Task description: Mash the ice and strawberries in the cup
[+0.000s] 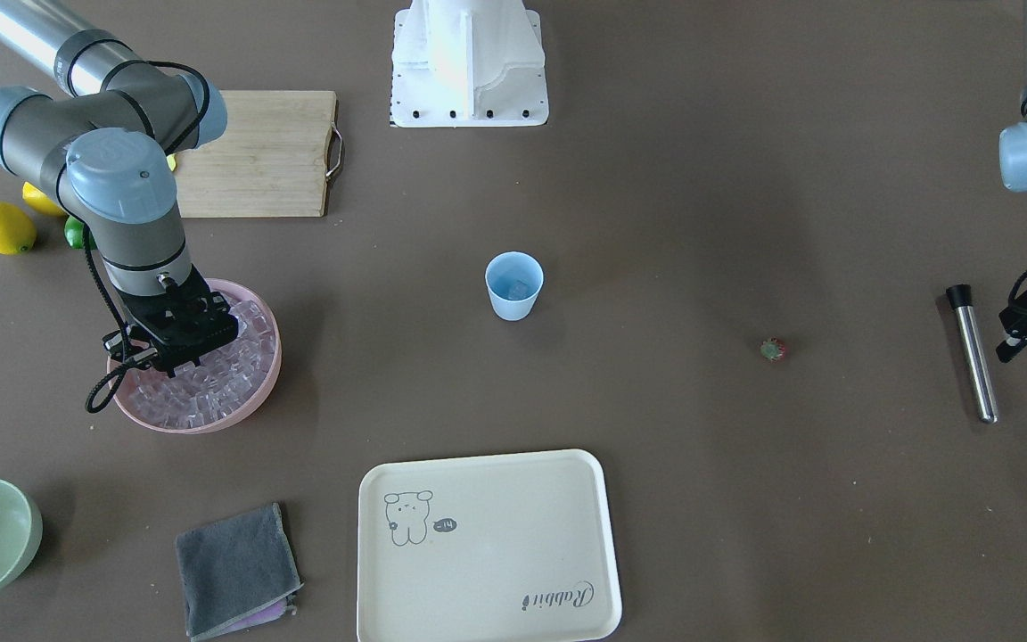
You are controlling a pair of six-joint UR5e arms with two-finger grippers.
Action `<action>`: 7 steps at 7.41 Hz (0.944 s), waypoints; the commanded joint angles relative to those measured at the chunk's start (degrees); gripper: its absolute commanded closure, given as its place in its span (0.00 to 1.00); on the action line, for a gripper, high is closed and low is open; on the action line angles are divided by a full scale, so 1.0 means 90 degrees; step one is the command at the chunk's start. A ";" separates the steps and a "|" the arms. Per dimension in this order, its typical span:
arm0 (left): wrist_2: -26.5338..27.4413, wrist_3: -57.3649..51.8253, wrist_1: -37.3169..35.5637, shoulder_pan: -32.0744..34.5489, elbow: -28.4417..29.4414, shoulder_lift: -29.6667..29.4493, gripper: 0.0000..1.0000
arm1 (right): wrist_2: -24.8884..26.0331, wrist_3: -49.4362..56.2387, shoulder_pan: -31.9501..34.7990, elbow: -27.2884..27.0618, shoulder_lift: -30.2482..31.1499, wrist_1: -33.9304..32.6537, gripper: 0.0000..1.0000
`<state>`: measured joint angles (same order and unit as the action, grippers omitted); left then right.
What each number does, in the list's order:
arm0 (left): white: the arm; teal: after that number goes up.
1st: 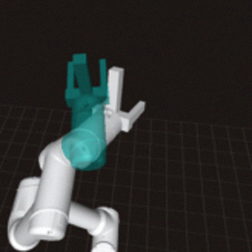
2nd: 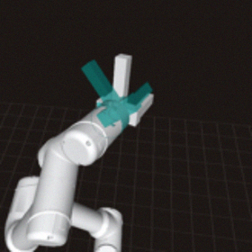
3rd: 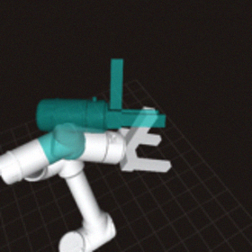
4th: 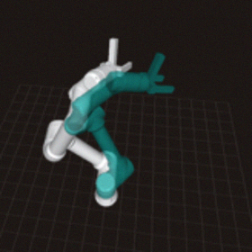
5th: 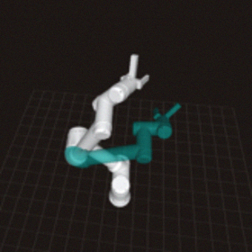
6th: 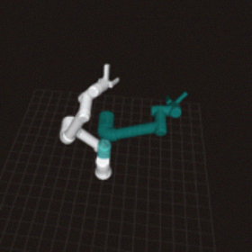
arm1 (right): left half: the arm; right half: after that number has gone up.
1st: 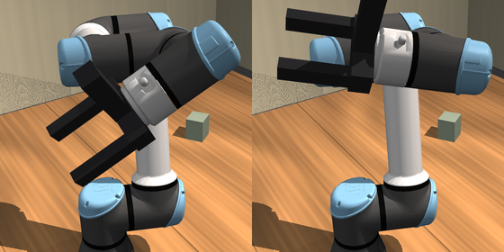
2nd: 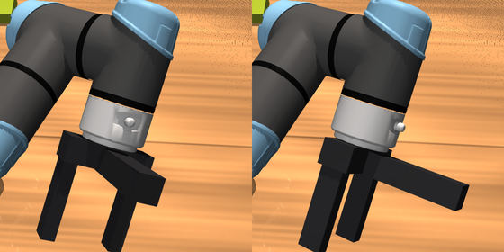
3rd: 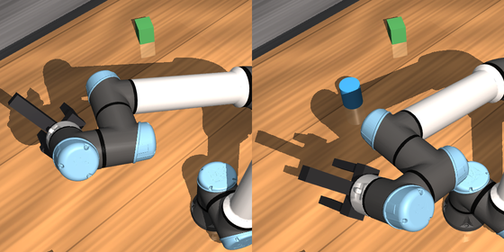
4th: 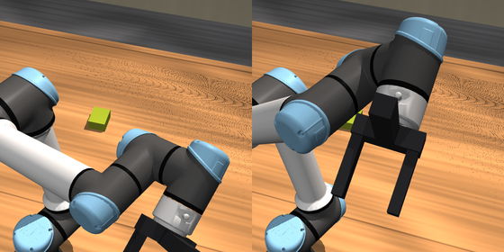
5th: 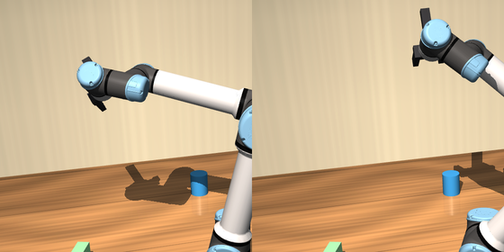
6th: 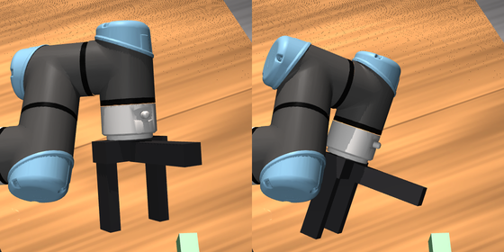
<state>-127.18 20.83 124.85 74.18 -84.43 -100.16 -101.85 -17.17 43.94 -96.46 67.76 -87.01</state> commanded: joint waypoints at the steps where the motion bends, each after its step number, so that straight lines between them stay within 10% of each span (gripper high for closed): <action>1: 0.0000 0.0000 0.0025 0.0000 0.0016 -0.0003 0.03 | -0.0041 -0.0036 0.0077 -0.0150 -0.0077 -0.0019 1.00; 3: 0.0000 0.0000 0.0025 0.0000 0.0026 -0.0013 0.03 | -0.0915 -0.0307 0.0428 -0.0637 -0.0562 -0.0552 1.00; 7: 0.0068 0.0000 0.0025 -0.0010 0.0123 -0.0101 0.03 | -0.0387 -0.3358 -0.0933 0.0391 -0.3333 -0.1504 1.00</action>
<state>-127.03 20.84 125.07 74.13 -83.54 -100.80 -108.30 -38.31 40.58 -97.16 45.24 -99.85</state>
